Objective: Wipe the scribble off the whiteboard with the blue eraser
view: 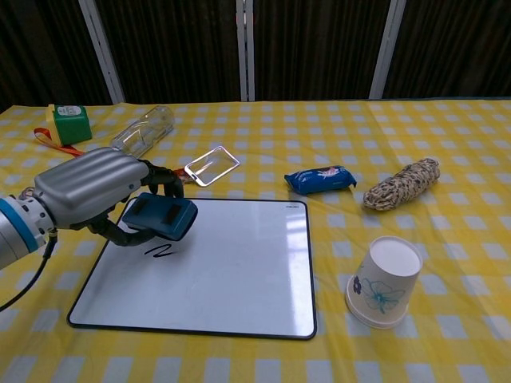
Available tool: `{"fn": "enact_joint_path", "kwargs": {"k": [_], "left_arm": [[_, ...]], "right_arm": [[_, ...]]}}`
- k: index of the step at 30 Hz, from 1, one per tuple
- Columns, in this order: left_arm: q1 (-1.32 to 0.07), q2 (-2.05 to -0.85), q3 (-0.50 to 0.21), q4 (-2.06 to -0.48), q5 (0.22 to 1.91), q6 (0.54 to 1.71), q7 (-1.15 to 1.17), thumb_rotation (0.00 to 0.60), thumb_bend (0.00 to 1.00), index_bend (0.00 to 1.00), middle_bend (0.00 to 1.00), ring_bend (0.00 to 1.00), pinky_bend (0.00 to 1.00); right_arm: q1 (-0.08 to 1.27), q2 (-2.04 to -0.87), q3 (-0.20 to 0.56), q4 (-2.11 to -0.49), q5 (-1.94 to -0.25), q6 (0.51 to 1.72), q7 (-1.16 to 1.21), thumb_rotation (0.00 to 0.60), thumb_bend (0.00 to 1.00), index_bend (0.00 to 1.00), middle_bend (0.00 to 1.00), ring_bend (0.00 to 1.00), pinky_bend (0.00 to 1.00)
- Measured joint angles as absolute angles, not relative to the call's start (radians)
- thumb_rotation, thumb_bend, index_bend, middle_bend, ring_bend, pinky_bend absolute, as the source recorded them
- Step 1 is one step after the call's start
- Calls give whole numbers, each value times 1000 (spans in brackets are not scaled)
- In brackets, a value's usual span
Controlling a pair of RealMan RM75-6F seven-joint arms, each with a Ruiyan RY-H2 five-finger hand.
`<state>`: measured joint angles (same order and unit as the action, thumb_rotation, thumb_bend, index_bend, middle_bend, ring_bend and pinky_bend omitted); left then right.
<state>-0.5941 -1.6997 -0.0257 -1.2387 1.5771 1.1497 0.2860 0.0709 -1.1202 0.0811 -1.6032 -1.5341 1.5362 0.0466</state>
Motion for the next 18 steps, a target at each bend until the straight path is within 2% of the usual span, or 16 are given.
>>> {"fn": "enact_joint_path", "kwargs": {"k": [9,18], "left_arm": [[-628,-1820,-26,-1187,1586,1114,270,600,655,779,583,549,516],[-629,-1874,-2,-1163,1596,1107,243,600,655,779,583,549,516]], "right_arm": [[72,-1110,86,-1602,-1525,1532,71,600,114,61,0,0,0],[70,-1110,84,-1605,-1528,1534,68,600,115,61,0,0,0]]}}
